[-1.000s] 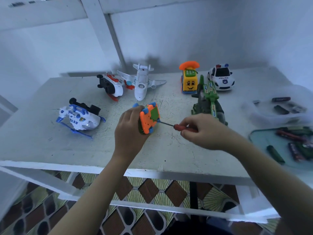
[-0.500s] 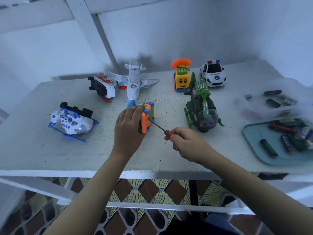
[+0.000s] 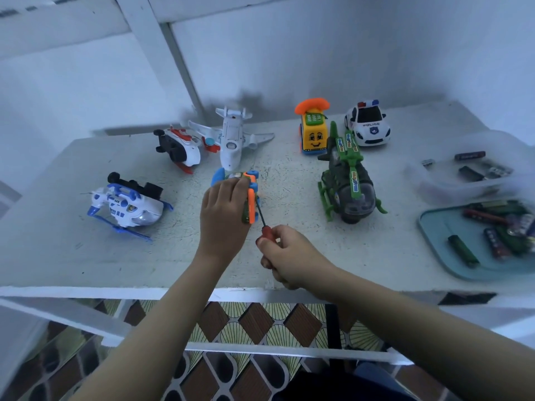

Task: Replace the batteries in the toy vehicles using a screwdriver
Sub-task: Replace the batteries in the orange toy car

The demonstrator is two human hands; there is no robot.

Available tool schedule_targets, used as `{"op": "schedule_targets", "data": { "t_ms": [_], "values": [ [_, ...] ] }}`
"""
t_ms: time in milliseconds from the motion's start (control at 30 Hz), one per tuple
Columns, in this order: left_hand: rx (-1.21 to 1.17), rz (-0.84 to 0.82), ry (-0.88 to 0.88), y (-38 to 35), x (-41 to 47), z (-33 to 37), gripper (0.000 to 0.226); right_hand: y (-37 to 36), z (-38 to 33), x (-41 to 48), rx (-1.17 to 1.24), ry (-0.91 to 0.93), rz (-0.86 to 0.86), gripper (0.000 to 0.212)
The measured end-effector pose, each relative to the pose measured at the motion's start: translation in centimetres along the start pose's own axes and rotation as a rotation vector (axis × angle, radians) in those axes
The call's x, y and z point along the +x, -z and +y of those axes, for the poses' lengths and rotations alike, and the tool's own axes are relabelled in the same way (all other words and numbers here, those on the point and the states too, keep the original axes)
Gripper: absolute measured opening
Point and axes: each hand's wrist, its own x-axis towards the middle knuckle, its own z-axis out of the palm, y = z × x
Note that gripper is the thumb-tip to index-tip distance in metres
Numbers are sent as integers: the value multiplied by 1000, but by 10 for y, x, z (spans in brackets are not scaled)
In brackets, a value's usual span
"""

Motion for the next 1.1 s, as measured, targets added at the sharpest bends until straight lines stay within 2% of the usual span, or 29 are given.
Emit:
{"op": "schedule_targets", "data": {
  "t_ms": [133,300,433,567,700,933,1100],
  "values": [
    [-6,-4,49,-2,-3,3,39,-4,-3,0,49,-25,3,18],
    [-79,-25,72,1,-5,-6,53,13,-7,2,81,-63,-46,15],
    [-125,-27,16,1,-6,-13,52,28,-12,3,127,-101,-94,20],
    [-103,-14,-15,1,-2,-13,52,19,-11,1,154,-115,-149,10],
    [-54,37,-61,-1,1,-5,47,4,-8,2,217,-115,-142,7],
    [17,94,-168,-11,0,-4,31,-4,-7,4,328,-128,-119,15],
    [33,77,-198,-11,3,-3,37,-2,-6,2,349,-136,-116,14]
  ]
}}
